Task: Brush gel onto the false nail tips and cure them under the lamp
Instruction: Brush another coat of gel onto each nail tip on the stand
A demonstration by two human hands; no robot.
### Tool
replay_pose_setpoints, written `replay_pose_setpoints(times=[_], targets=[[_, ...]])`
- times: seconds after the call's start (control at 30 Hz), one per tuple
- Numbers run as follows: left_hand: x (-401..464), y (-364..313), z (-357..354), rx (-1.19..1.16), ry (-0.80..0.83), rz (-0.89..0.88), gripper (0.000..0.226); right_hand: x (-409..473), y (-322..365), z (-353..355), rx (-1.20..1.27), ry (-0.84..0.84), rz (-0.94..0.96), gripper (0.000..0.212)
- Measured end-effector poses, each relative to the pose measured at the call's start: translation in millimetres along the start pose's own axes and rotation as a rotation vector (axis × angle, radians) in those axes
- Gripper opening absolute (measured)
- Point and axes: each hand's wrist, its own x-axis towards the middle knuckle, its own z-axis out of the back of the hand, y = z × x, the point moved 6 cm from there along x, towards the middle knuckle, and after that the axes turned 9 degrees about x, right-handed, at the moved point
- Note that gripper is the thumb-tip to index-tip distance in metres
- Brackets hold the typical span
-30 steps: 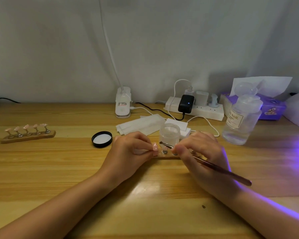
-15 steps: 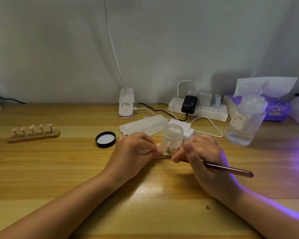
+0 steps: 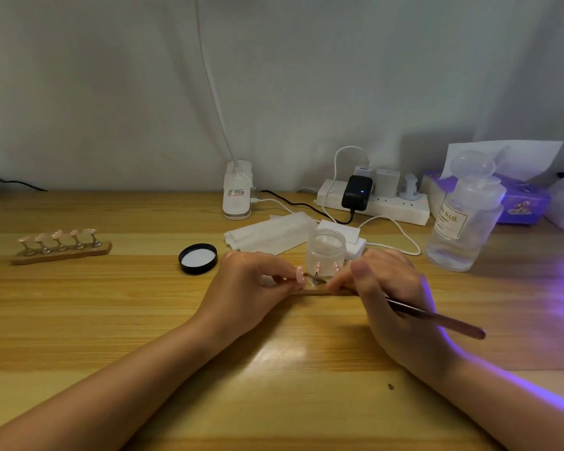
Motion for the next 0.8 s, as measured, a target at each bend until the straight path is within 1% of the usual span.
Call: replay_pose_setpoints(times=[0.13, 0.27, 0.37, 0.5, 0.67, 0.8], targets=[[0.4, 1.8, 0.3, -0.036, 0.009, 0.032, 0.017, 2.3, -1.9, -5.0, -0.053, 0.042, 0.006, 0.055], [0.9, 0.7, 0.6, -0.067, 0.014, 0.032, 0.02, -2.8, -2.0, 0.8, 0.011, 0.021, -0.022, 0.06], [1.9, 1.2, -0.3, -0.11, 0.028, 0.044, 0.024, -0.9, -0.7, 2.1, -0.004, -0.016, -0.009, 0.056], [2.5, 2.7, 0.1, -0.098, 0.019, 0.046, 0.027, 2.7, -3.2, -1.4, -0.027, -0.002, -0.036, 0.054], [2.2, 3.9, 0.3, -0.107, 0.021, 0.062, 0.024, -1.7, -2.8, 3.8, 0.028, -0.018, -0.056, 0.059], [1.7, 3.3, 0.4, -0.106, 0.024, 0.061, 0.021, 3.4, -1.7, 1.4, -0.003, -0.041, -0.043, 0.056]])
